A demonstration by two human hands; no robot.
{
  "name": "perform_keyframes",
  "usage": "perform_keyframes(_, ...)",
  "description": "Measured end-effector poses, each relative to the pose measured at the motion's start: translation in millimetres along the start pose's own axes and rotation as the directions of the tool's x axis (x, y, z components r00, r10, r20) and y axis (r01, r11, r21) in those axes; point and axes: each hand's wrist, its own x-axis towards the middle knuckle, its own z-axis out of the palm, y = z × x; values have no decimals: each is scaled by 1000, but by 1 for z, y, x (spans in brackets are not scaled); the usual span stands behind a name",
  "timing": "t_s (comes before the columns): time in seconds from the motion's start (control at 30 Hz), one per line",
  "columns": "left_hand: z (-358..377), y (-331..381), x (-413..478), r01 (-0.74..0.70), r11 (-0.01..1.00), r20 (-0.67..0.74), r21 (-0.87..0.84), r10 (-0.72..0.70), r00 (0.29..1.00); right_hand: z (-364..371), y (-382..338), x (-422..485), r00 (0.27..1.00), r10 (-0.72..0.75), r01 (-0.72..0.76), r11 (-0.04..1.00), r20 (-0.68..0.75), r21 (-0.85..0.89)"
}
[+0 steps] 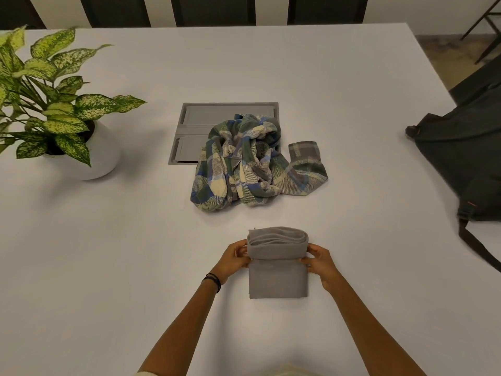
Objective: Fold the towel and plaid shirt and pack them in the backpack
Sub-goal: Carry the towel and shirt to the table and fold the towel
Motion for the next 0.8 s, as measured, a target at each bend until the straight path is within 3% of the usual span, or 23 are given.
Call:
perform_keyframes(0.43,1,-7,10,-91,986,-79,143,103,992,-3,4,6,993,-114,114,993,-19,1)
perform_keyframes(0.67,3,-19,17,-110,973,-113,203,135,984,-2,-8,10,976,-205,214,958,66,-189)
perform_keyframes(0.8,6,-21,16,-116,966,-146,233,153,977,3,-32,5,964,-239,254,958,119,-130)
